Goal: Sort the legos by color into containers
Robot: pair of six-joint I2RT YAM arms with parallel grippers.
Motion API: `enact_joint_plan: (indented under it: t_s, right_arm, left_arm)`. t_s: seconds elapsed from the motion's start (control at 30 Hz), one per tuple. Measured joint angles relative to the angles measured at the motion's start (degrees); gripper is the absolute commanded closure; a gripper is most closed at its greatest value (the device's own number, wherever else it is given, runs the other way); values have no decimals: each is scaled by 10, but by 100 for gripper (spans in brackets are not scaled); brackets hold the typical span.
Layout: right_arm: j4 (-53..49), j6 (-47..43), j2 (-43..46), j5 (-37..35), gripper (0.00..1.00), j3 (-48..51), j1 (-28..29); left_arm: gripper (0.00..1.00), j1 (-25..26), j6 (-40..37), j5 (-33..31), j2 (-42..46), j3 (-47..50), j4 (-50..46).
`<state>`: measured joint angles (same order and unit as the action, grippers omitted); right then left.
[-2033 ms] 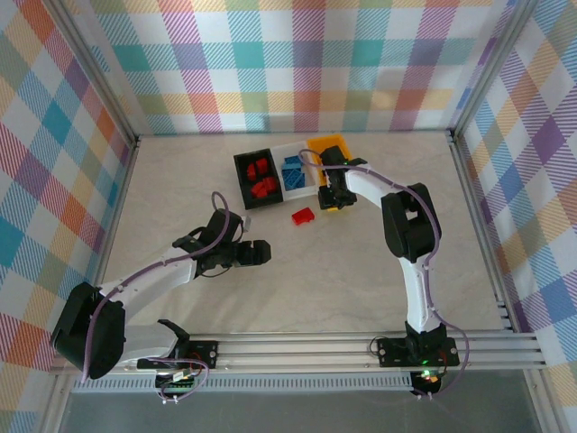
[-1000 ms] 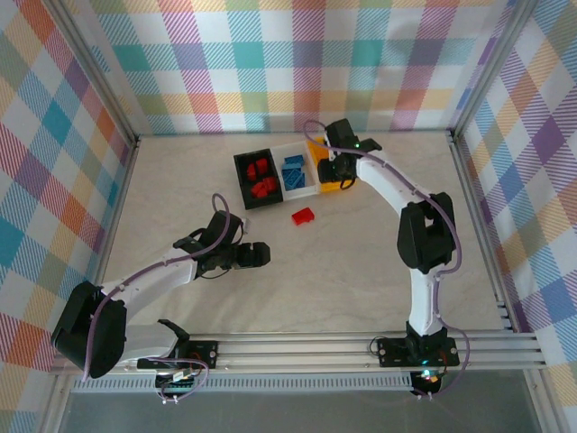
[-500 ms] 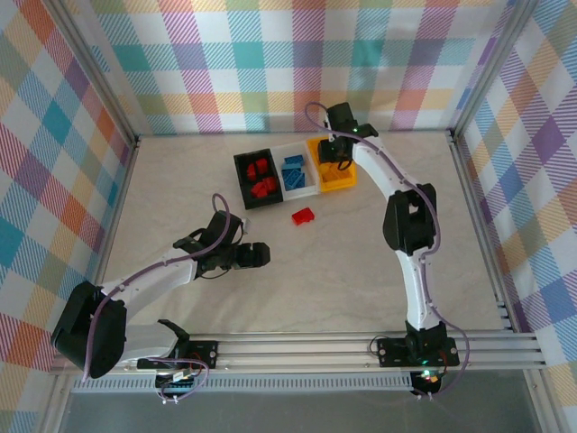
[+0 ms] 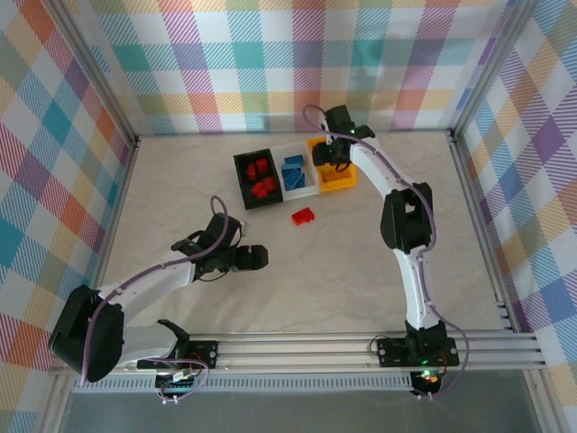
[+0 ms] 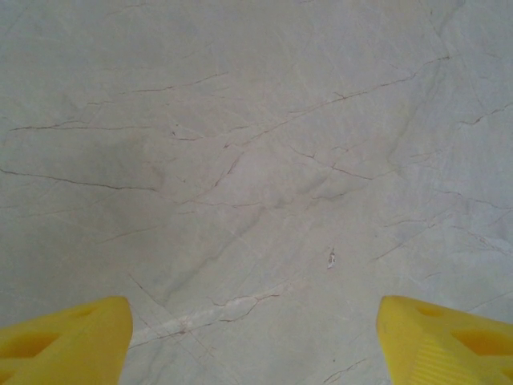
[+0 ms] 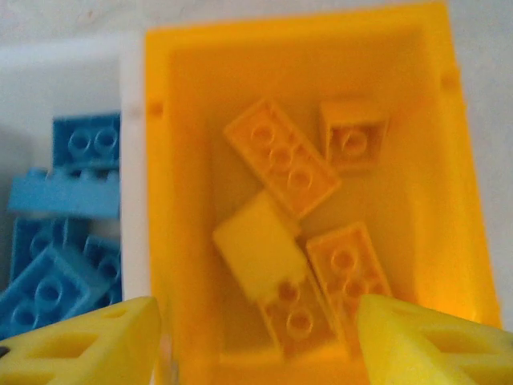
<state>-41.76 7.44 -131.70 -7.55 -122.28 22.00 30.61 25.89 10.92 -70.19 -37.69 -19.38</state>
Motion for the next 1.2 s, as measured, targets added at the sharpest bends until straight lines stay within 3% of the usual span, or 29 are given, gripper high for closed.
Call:
enact_joint_plan:
  t_s: [0.27, 0.43, 0.83, 1.2]
  right_arm:
    - [34, 0, 217, 50, 27, 280, 66]
    - [37, -2, 232, 88, 29, 350, 111]
    - [47, 5, 152, 113, 38, 318, 146]
    - [45, 7, 97, 97, 38, 272, 147]
  left_arm:
    - [20, 0, 14, 4, 0, 0, 19]
    - [20, 0, 18, 6, 11, 0, 19]
    - [18, -2, 20, -27, 153, 12, -25]
    - [18, -16, 17, -33, 175, 23, -60]
